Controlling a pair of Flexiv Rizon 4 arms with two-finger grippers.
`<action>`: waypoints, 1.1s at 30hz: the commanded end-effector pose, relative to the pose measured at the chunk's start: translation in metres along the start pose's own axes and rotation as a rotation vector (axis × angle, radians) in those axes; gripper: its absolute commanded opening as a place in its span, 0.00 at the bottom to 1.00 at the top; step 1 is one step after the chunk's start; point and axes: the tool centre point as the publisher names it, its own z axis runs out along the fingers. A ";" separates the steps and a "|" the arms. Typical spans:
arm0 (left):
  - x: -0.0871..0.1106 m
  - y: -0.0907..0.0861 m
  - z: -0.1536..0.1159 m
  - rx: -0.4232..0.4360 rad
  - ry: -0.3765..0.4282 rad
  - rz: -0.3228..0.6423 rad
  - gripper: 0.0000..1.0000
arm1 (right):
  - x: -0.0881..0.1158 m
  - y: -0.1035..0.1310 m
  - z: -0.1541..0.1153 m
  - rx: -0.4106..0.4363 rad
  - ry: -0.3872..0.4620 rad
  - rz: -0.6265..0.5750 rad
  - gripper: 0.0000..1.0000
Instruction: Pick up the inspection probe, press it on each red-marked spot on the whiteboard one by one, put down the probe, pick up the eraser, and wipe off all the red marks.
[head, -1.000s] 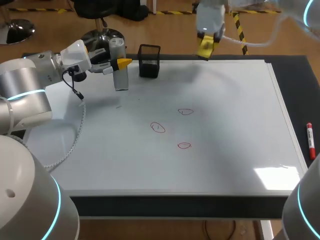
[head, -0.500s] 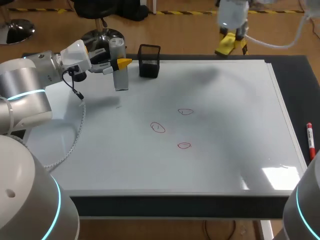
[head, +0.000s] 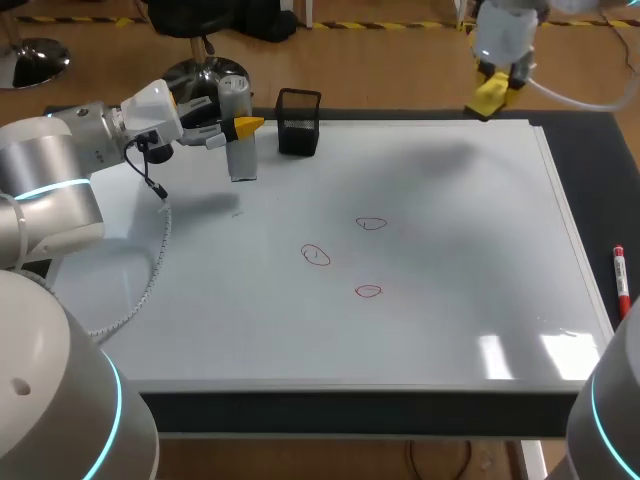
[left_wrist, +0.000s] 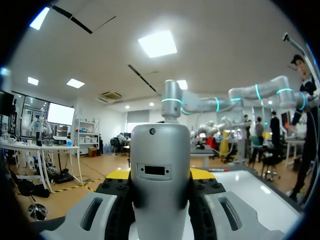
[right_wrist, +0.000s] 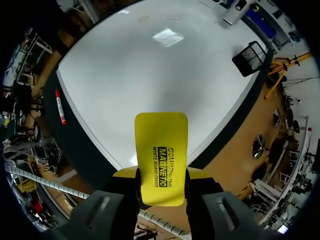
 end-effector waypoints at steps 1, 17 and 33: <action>0.000 0.000 0.000 0.002 0.000 0.001 0.00 | 0.013 -0.005 -0.003 0.000 -0.006 0.011 0.00; 0.000 0.000 0.000 0.002 0.000 0.001 0.00 | 0.028 -0.009 -0.004 -0.009 -0.026 0.039 0.00; 0.000 0.000 0.000 0.002 0.000 0.001 0.00 | 0.026 -0.007 -0.005 -0.012 -0.039 0.040 0.00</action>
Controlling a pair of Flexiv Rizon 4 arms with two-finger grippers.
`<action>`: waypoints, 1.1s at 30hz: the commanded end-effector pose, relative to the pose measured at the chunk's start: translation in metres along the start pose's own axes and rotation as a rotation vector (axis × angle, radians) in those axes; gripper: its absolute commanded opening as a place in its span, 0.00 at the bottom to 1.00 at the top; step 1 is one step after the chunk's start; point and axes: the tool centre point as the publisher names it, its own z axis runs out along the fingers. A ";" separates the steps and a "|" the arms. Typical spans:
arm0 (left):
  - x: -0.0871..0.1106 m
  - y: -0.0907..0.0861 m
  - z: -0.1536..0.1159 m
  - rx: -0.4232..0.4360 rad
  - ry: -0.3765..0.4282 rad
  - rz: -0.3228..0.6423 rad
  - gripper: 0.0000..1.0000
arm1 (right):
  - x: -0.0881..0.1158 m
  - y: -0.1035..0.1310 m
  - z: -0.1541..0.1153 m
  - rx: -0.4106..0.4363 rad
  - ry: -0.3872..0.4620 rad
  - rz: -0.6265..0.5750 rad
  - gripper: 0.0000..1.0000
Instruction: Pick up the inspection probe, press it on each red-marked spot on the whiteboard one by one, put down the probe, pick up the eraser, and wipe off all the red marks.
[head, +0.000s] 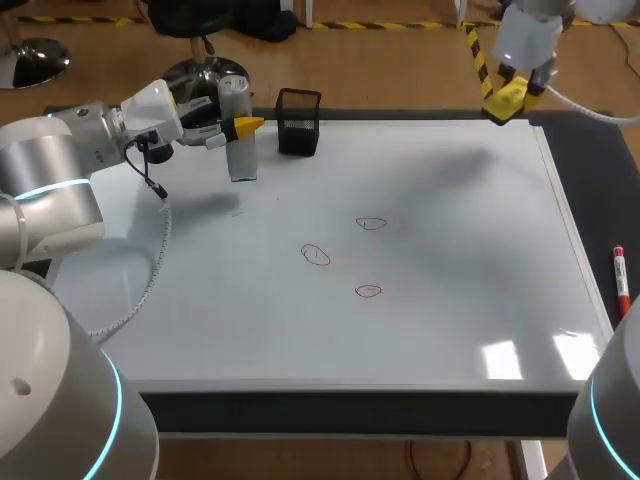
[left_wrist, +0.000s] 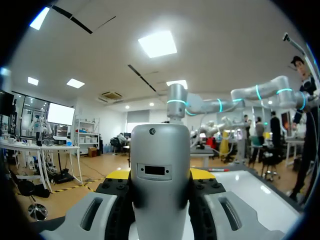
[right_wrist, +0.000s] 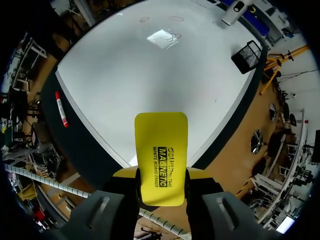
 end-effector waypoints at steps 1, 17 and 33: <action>0.000 0.000 0.000 0.002 0.000 0.001 0.00 | 0.000 0.000 -0.001 0.002 0.003 -0.001 0.00; -0.002 -0.007 0.007 -0.002 0.024 0.022 0.00 | 0.000 0.000 -0.001 0.002 0.003 -0.001 0.00; 0.066 -0.013 0.051 0.022 0.124 0.020 0.00 | 0.000 0.000 -0.001 0.002 0.003 -0.001 0.00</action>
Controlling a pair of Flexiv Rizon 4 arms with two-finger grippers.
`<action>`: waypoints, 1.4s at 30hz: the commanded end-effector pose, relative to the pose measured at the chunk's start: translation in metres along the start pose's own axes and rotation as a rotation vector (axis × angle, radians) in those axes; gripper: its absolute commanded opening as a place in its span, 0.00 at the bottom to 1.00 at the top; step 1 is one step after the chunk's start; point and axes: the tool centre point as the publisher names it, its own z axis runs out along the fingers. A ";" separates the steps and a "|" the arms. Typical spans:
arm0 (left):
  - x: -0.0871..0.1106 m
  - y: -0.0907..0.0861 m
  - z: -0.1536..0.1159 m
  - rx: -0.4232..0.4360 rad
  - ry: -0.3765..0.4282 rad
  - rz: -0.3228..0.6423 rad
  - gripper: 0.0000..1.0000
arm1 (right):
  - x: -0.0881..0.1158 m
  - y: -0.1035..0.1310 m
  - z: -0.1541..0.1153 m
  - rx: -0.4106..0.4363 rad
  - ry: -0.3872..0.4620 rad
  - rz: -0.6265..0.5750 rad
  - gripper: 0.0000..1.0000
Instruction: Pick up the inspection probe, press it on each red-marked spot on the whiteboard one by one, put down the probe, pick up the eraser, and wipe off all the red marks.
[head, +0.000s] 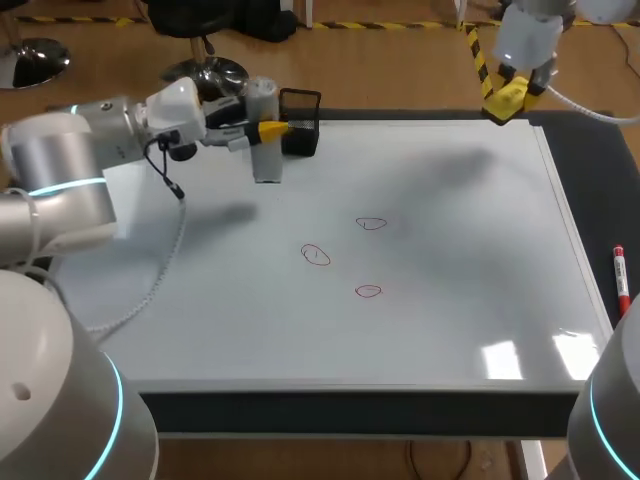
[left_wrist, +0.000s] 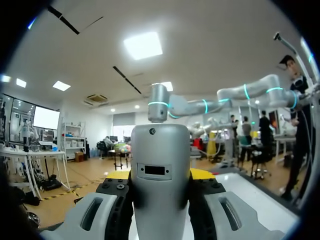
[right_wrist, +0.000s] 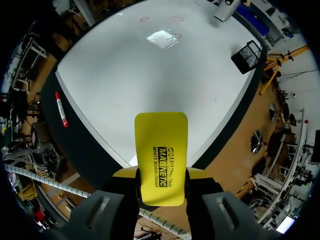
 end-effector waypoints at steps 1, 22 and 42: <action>0.019 -0.004 0.015 0.003 -0.007 0.005 0.00 | 0.000 -0.001 -0.001 0.001 0.004 -0.002 0.00; 0.097 0.019 0.049 0.042 0.067 -0.030 0.00 | 0.000 -0.001 -0.001 0.001 0.004 -0.002 0.00; 0.118 0.053 0.051 0.040 0.067 -0.061 0.00 | 0.000 -0.001 -0.001 0.001 0.004 -0.002 0.00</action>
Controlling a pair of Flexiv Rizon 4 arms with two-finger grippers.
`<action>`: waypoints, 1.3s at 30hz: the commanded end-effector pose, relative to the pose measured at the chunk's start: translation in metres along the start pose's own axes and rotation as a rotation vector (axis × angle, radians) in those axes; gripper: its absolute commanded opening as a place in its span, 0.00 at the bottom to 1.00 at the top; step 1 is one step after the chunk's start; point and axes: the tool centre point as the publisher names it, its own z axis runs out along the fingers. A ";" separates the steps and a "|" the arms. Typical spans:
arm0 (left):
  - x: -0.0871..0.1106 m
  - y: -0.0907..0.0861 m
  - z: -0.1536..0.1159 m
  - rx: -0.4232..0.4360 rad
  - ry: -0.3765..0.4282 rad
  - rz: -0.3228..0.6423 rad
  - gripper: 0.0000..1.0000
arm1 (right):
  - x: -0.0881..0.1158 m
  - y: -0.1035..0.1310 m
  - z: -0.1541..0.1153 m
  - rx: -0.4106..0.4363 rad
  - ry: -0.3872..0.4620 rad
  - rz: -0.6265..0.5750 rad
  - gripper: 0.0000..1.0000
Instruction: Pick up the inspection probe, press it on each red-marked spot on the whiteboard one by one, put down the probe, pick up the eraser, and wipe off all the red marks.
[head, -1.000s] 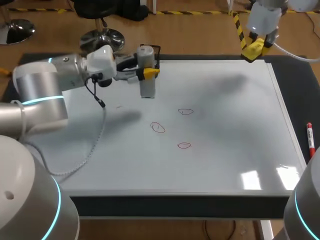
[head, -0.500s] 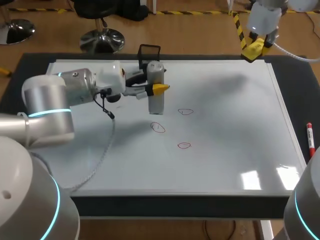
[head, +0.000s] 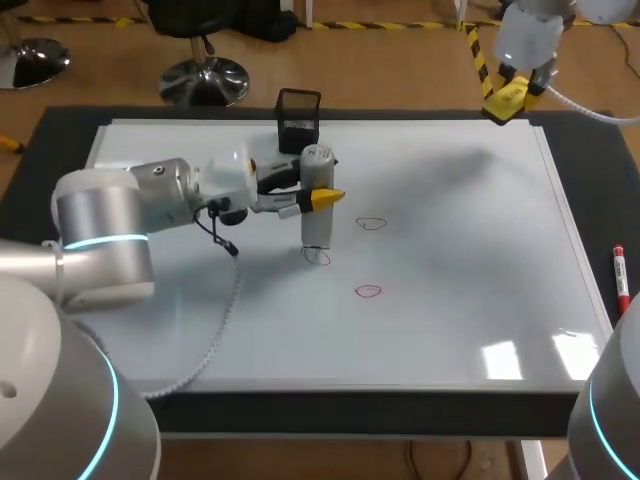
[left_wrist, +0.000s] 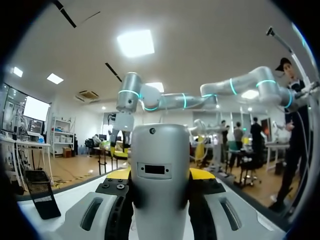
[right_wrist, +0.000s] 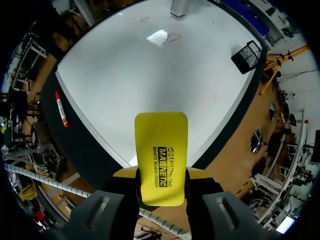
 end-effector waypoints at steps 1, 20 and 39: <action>0.001 0.007 0.003 0.014 -0.001 0.001 0.00 | 0.000 -0.001 -0.001 0.002 0.004 -0.002 0.00; -0.001 0.030 -0.003 0.014 -0.007 -0.021 0.00 | 0.000 -0.001 -0.001 0.002 0.004 -0.002 0.00; 0.009 0.025 -0.009 -0.116 0.009 -0.014 0.00 | 0.000 -0.001 -0.001 0.002 0.004 -0.002 0.00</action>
